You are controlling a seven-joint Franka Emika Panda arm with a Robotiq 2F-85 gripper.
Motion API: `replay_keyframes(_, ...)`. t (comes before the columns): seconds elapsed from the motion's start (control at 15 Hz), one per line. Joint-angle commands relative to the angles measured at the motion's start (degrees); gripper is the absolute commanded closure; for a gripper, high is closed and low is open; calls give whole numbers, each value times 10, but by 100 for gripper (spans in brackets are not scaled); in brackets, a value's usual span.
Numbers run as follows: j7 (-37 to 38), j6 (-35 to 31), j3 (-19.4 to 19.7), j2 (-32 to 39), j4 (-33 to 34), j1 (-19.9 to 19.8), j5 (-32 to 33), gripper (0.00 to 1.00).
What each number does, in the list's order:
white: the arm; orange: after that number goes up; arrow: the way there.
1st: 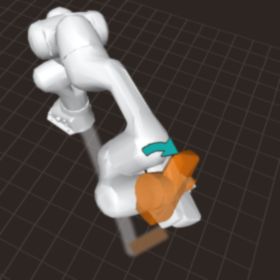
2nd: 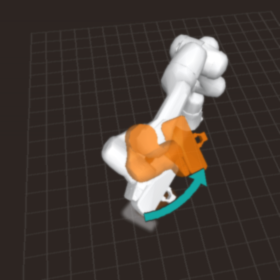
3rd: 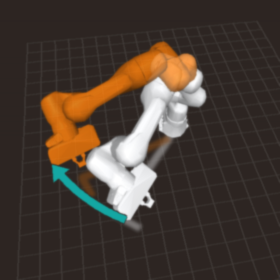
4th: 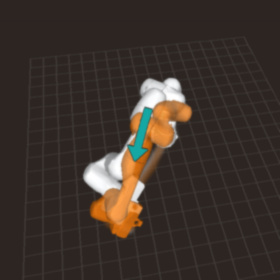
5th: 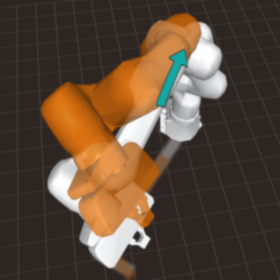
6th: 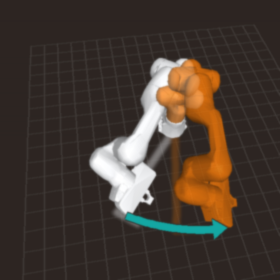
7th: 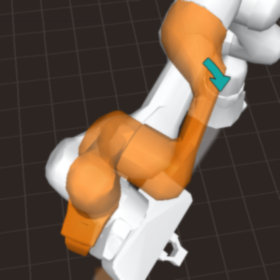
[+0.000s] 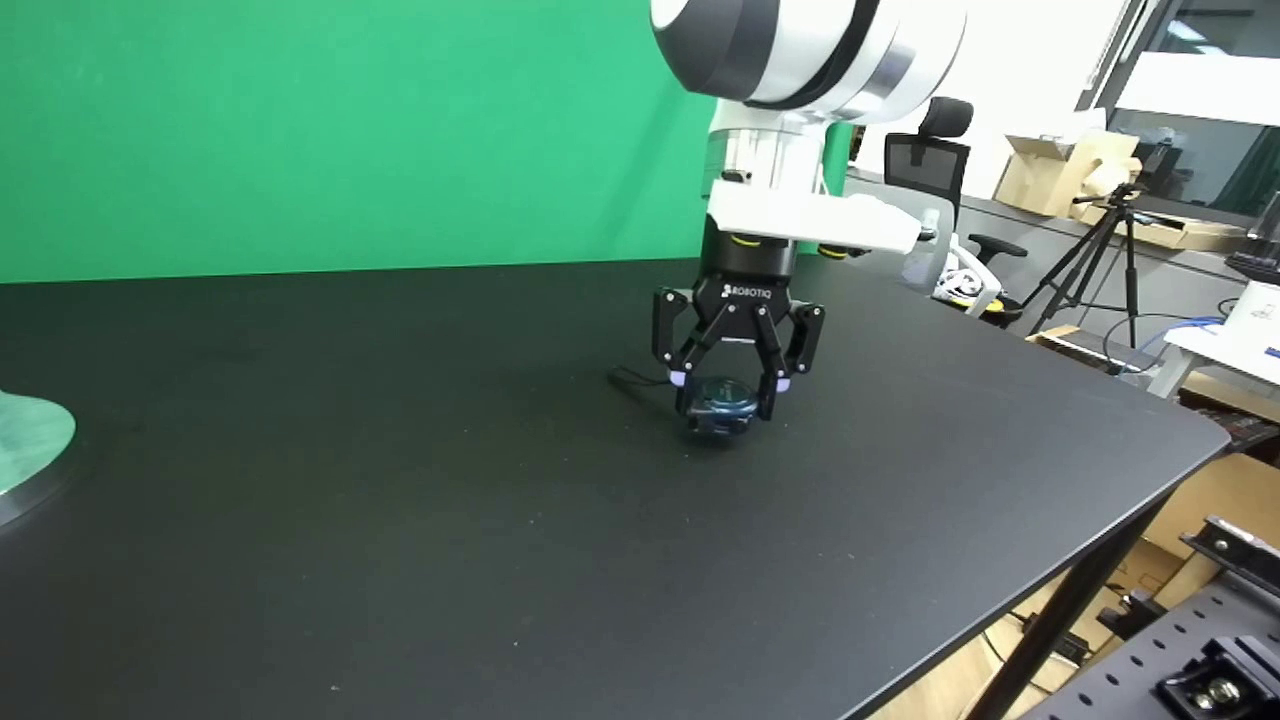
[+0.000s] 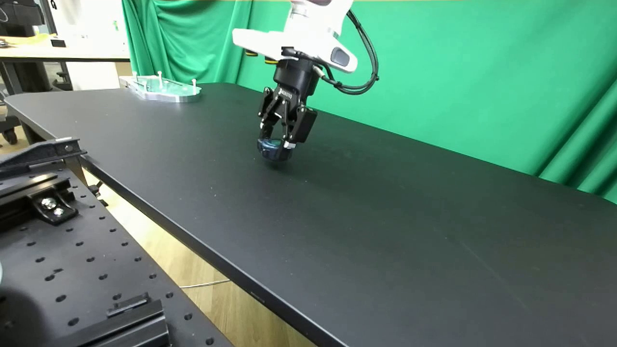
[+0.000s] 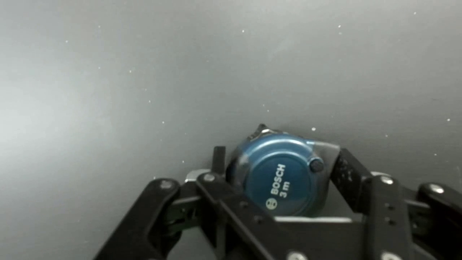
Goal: Move the measuring tape backward
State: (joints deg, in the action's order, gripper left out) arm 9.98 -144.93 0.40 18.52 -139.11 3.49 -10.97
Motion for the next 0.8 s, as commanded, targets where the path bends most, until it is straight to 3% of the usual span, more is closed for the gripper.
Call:
replay_keyframes(0.0,19,-24,0,-21,-29,-11,-11,51)
replay_keyframes(0.07,19,-24,0,-20,-31,-15,-15,51)
replay_keyframes(0.13,19,-26,0,-20,-32,-18,-18,6)
replay_keyframes(0.33,20,-21,0,-22,-32,-24,-26,0)
replay_keyframes(0.73,38,0,8,-75,-25,-15,-5,0)
